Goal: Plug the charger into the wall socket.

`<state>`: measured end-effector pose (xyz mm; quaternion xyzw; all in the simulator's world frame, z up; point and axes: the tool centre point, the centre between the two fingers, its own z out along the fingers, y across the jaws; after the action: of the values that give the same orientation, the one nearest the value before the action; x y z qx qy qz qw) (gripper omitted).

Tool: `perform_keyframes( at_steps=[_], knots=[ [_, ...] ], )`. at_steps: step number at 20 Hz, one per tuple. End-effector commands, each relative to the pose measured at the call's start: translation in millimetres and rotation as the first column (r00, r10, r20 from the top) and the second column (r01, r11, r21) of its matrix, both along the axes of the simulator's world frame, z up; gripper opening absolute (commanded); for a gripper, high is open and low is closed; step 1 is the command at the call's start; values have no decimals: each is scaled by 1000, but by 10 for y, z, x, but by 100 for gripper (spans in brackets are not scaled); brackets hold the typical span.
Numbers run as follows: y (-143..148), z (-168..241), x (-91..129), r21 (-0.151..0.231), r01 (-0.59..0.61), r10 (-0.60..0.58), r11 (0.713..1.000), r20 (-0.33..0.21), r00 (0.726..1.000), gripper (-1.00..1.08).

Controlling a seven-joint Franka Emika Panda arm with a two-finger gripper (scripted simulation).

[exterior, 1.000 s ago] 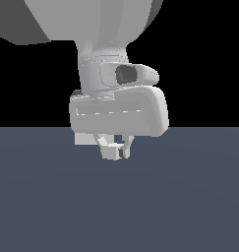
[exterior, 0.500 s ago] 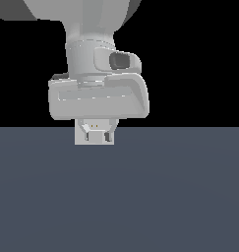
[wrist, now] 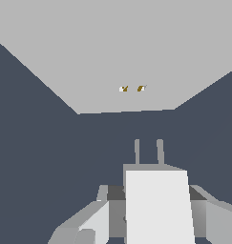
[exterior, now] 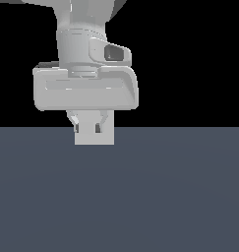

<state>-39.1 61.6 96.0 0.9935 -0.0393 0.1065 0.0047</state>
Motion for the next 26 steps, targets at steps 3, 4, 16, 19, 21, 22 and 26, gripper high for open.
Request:
perform_keyframes(
  at_steps=[3,4,16,19,21,22,26],
  knots=[
    [46,34,-6,1,-40,40,999,-1,999,-100],
    [51,37,-7,1,-44,44,999,-2,999,-100],
    [56,39,38,1,-49,49,999,-2,999,-100],
    [52,39,113,1,-48,48,999,-2,999,-100],
    [50,39,181,1,-48,48,999,-2,999,-100],
    [48,40,220,1,-48,48,999,-2,999,-100],
    [43,40,372,1,-48,48,999,-2,999,-100]
  ],
)
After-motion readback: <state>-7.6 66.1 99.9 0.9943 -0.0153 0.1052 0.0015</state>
